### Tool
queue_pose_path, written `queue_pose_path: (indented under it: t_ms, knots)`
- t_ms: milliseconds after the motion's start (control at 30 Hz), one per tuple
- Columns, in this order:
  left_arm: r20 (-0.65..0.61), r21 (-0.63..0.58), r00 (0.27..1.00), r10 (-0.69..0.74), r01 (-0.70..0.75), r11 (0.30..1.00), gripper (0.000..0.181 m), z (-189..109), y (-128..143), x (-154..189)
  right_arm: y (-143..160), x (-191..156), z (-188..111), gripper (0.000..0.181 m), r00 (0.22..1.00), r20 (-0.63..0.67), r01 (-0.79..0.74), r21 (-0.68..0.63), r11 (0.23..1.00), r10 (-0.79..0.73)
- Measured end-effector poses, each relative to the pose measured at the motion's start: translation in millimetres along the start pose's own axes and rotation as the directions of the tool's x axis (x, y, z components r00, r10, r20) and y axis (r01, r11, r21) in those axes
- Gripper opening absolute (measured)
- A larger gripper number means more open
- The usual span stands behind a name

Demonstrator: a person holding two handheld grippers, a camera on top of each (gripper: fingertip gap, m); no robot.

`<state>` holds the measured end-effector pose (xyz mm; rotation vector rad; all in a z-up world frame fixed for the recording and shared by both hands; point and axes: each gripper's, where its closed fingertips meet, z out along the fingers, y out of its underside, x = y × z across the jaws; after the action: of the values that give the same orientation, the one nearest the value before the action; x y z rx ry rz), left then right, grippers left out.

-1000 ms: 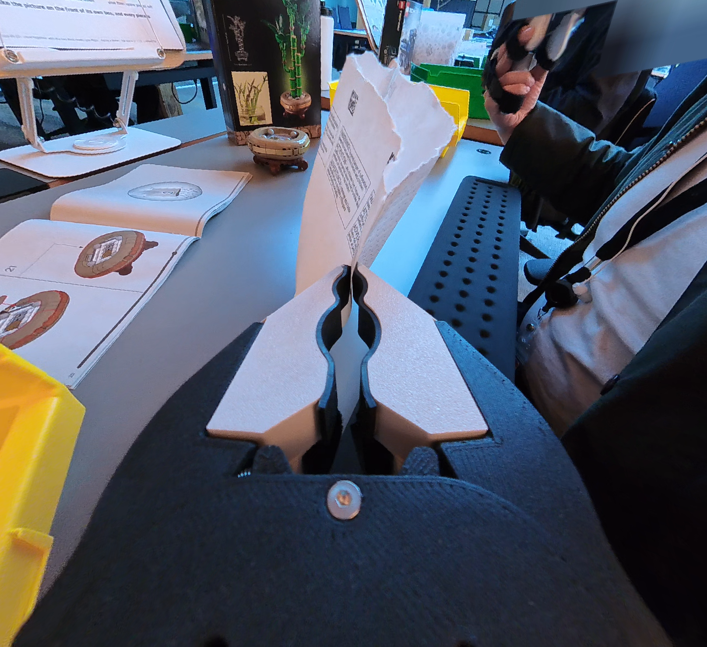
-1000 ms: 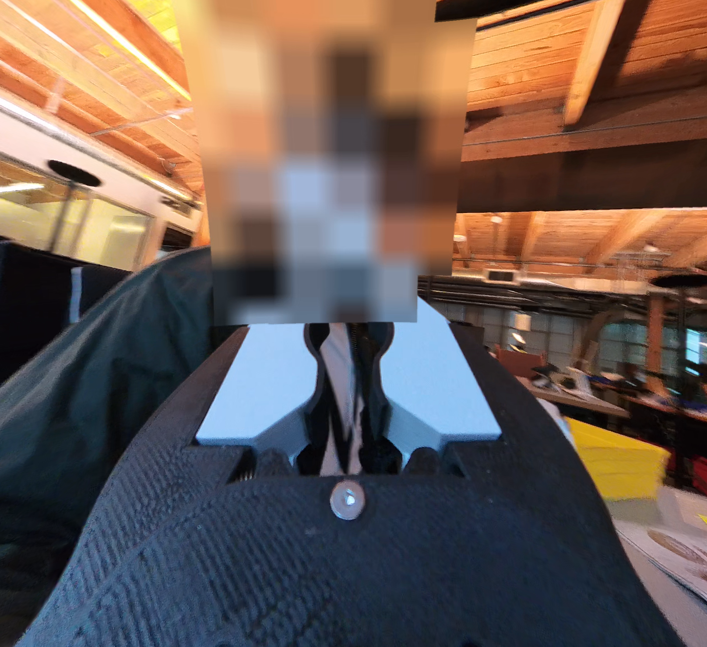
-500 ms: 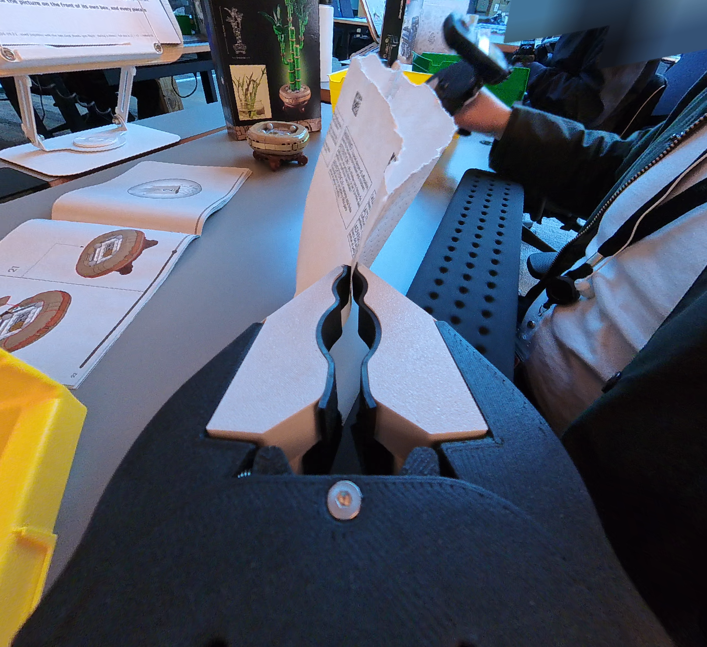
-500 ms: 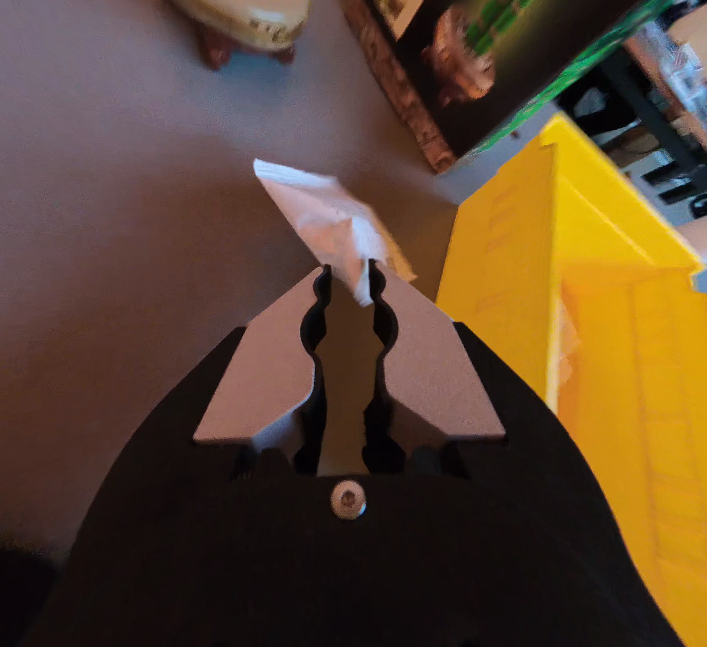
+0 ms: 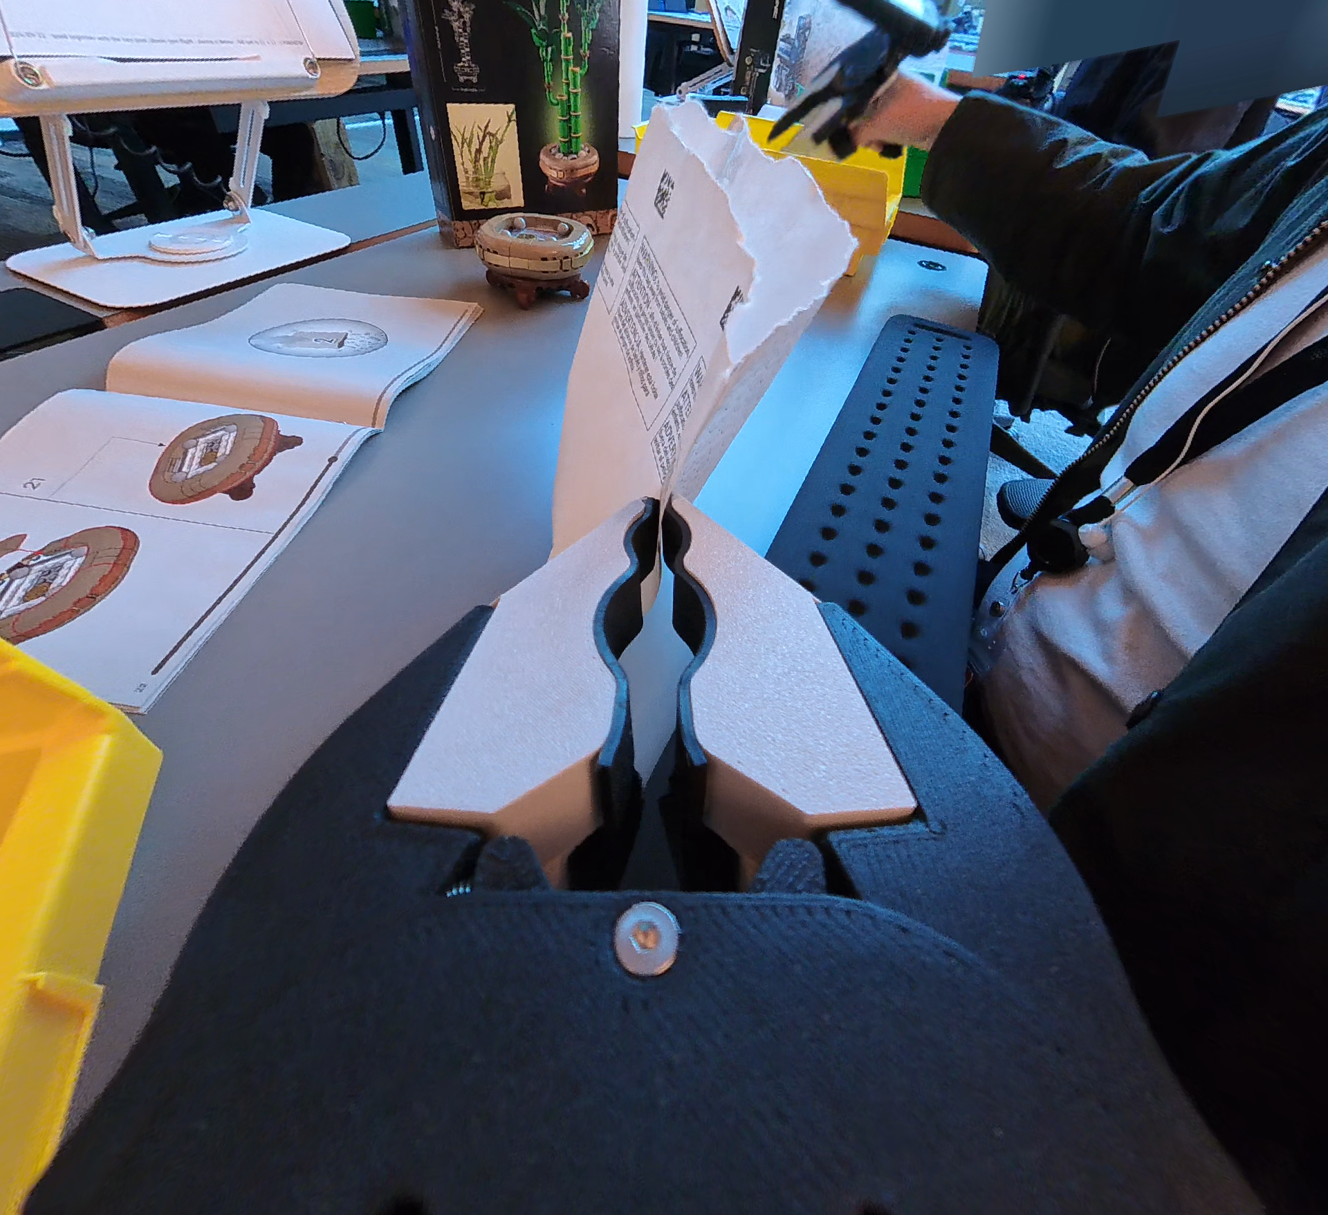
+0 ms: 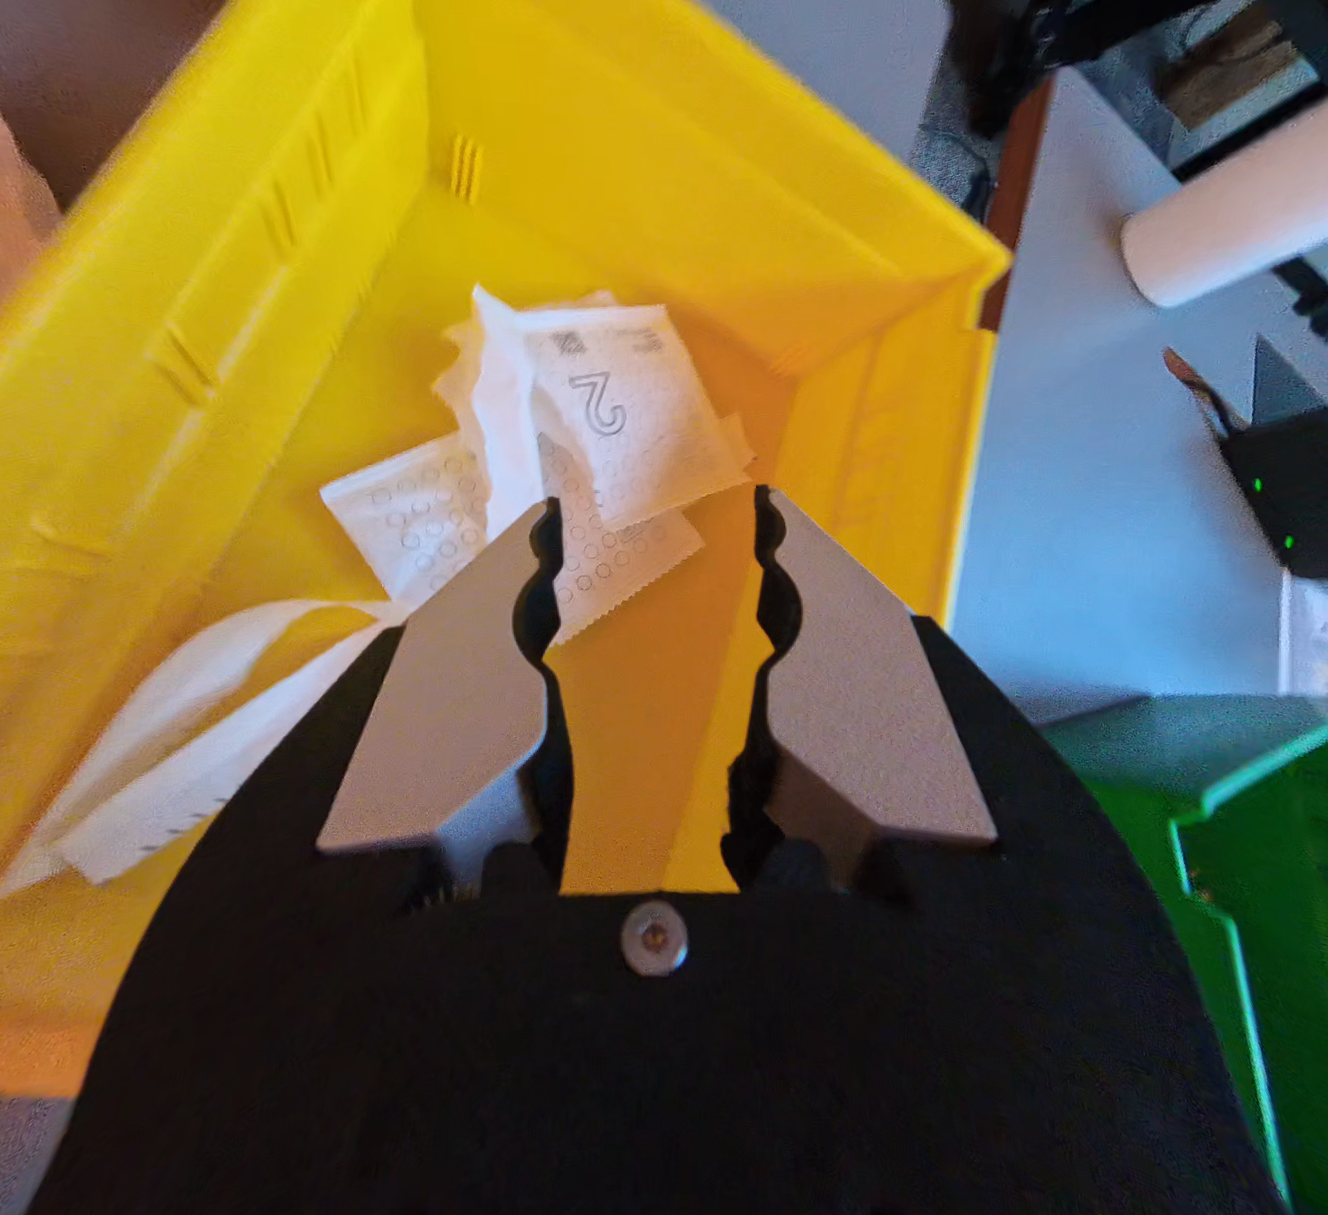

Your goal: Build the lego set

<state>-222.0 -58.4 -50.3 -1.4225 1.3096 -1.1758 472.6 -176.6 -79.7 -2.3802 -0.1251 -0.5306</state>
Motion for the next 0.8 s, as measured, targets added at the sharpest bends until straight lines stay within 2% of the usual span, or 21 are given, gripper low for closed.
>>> queue_pose_path:
  t_ms: [67,267,333,400,433,633,800]
  knots:
    - [0.004,0.000,1.000,-0.005,0.005,1.000,0.000,0.8,-0.2,-0.3,1.8,-4.7,14.0,0.048,0.997,-0.017,0.069,-0.030,0.997,-0.070]
    - [0.001,-0.008,1.000,-0.010,0.010,1.000,0.000,6.4,-1.5,-2.0,6.3,-20.3,49.8,0.045,0.990,0.040,0.141,-0.084,0.986,-0.138]
    - [0.002,-0.008,1.000,-0.005,0.005,1.000,0.000,7.9,-1.6,-1.8,5.9,-20.6,56.6,0.031,0.987,0.016,0.160,-0.089,0.983,-0.159]
    - [0.001,-0.004,1.000,-0.005,0.005,1.000,0.000,8.2,-1.3,-1.4,8.1,-24.3,60.1,0.000,0.986,0.033,0.163,-0.094,0.982,-0.161]
    - [-0.001,-0.001,1.000,-0.007,0.007,1.000,0.000,8.2,-1.1,-1.1,7.7,-21.5,61.0,0.000,0.988,0.015,0.153,-0.088,0.984,-0.152]
    - [-0.003,-0.003,1.000,-0.010,0.010,1.000,0.000,4.2,0.6,-1.8,1.8,-11.5,49.8,0.000,0.996,-0.003,0.089,-0.010,0.996,-0.089]
    - [-0.006,0.001,1.000,-0.013,0.013,1.000,0.000,2.6,1.2,-2.1,-26.0,7.5,11.1,0.000,0.998,-0.058,-0.001,0.162,0.987,0.010]
